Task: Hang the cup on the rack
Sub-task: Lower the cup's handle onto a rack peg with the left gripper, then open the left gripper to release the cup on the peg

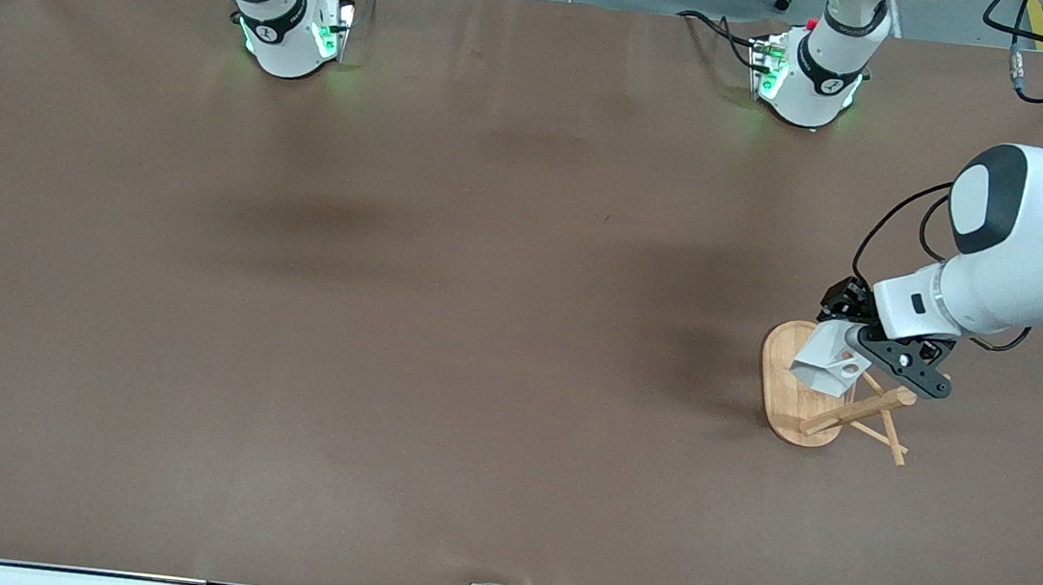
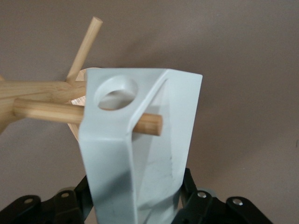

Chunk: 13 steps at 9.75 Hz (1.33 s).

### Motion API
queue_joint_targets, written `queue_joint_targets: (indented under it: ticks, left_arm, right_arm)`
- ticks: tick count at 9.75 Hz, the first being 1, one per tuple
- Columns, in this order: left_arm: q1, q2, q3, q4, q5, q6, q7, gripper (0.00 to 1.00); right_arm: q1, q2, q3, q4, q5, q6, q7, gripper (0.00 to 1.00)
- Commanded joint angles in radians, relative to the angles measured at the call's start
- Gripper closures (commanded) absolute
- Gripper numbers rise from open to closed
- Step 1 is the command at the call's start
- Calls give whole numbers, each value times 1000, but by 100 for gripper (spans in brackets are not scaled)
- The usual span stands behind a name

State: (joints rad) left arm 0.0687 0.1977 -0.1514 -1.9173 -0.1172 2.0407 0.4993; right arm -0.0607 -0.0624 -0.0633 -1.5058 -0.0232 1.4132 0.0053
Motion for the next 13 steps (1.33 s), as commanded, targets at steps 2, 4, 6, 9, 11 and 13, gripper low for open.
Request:
queue_joint_targets:
  ticks: [2,4,6,9,11,13]
  left_arm:
    - [10,61,27,4,-9,47,56,85]
    - [10,60,29,15,-10,47,39,0]
    - [10,43,29,50,-13,38,-17,0]
    - [-12,-84,20,44,-12,-25,-272,0]
    - [-43,-179,19,47,-2,-89,-334,0]
    - [-43,-251,32,50,-2,-151,-326,0]
  right_arm:
    - [-16,4,8,9,-6,-11,-16,0]
    - [-11,3,10,9,-6,-10,-5,0]
    - [-13,3,10,9,-6,-10,-4,0]
    - [-11,3,10,7,-6,-8,-5,0]
    - [-10,3,10,7,-6,-7,-5,0]
    - [-7,3,10,7,-4,33,-7,0]
